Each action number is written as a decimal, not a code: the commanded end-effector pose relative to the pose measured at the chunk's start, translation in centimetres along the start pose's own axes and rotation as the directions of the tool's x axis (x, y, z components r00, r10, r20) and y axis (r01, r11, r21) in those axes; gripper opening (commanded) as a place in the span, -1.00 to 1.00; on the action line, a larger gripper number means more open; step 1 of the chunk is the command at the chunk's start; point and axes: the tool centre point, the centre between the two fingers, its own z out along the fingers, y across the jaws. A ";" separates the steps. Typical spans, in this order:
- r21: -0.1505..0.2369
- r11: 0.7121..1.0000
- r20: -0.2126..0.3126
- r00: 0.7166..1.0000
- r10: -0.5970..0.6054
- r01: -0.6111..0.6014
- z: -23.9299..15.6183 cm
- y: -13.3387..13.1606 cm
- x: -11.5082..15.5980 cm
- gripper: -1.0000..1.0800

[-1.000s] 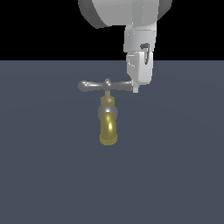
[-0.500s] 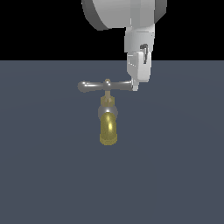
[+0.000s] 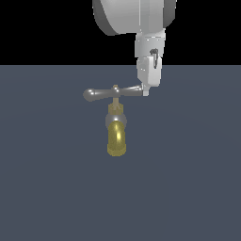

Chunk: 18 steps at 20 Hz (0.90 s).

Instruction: Turn on the faucet by rotating a designated handle.

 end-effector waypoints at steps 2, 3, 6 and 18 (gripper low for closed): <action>-0.011 1.000 0.002 1.000 -0.004 0.004 -0.2 1.4 0.1 -1.00; -0.011 1.000 0.002 1.000 -0.004 0.004 -0.2 1.7 0.0 -1.00; -0.011 1.000 0.002 1.000 -0.004 0.004 -0.2 2.5 -0.1 -1.00; -0.005 1.000 0.003 1.000 0.005 -0.005 -0.1 4.9 1.5 -1.00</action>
